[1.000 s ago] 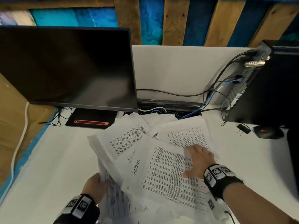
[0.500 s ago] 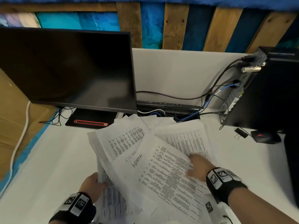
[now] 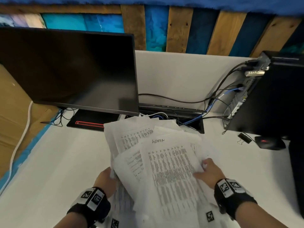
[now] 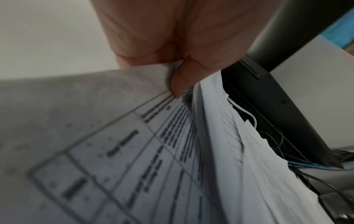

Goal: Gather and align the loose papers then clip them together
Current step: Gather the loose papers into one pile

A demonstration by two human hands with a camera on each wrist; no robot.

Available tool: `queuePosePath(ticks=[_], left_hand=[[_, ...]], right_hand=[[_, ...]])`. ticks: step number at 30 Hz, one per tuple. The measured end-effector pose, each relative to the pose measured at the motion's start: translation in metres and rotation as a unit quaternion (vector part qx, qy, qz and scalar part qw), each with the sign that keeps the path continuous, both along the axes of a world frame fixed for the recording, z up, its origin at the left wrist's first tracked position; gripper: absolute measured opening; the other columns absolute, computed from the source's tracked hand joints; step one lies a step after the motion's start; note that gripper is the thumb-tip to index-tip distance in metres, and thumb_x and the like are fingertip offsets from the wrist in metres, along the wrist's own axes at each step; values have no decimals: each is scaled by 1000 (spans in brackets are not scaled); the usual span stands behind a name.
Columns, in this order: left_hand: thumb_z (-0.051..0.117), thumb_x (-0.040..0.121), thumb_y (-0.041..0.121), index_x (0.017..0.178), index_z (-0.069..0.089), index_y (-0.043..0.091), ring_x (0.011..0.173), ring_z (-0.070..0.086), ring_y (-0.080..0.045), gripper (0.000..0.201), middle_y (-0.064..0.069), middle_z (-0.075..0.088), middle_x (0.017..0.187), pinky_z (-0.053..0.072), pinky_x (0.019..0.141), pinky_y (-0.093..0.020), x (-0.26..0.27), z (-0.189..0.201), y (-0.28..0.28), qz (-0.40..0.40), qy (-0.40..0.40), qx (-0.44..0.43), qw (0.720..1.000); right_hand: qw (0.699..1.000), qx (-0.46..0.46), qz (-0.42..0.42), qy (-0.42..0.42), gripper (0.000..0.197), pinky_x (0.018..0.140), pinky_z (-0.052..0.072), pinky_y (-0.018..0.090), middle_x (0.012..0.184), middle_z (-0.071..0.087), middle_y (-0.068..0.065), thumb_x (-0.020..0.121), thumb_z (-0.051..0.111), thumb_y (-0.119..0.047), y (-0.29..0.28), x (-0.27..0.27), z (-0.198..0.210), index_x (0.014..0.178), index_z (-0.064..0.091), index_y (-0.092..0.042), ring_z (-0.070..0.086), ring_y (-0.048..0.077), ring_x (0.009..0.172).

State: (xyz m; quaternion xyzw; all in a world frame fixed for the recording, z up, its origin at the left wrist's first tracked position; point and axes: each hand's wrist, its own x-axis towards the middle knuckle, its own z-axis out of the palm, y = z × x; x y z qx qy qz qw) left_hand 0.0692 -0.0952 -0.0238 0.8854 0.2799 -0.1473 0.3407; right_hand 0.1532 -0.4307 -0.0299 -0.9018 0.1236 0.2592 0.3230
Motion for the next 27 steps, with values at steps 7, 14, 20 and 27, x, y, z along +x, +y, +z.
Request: queuePosePath(ticks=[7,14,20,27], left_hand=[[51,81,18,69,51,21,87,61,-26,12,-12,69,97,48,80,-30,2,-11,-23,-64,18,-93,993],[55,89,6,142,30,7,128,44,-34,59,-16,37,144,39,106,-44,20,5,-14,90,-197,-49,975],[50,91,12,142,36,9,132,43,-31,52,-15,40,146,35,109,-36,48,0,-16,-38,-43,84,995],[61,74,15,69,59,22,80,55,-21,9,-1,63,80,41,70,-22,24,1,4,-75,39,68,994]], right_hand=[[999,31,9,-9,32,74,45,27,97,63,0,81,68,-21,20,-12,-10,106,55,-7,61,19,88],[993,87,-77,-35,30,76,45,29,90,59,2,78,72,-18,29,-12,-8,95,48,-12,58,22,88],[991,109,-74,-5,43,85,55,38,102,70,7,68,76,-19,28,-11,-22,107,60,-8,66,23,91],[968,180,-173,-32,31,87,53,43,96,68,11,77,69,1,-15,-32,-7,104,54,-6,67,28,89]])
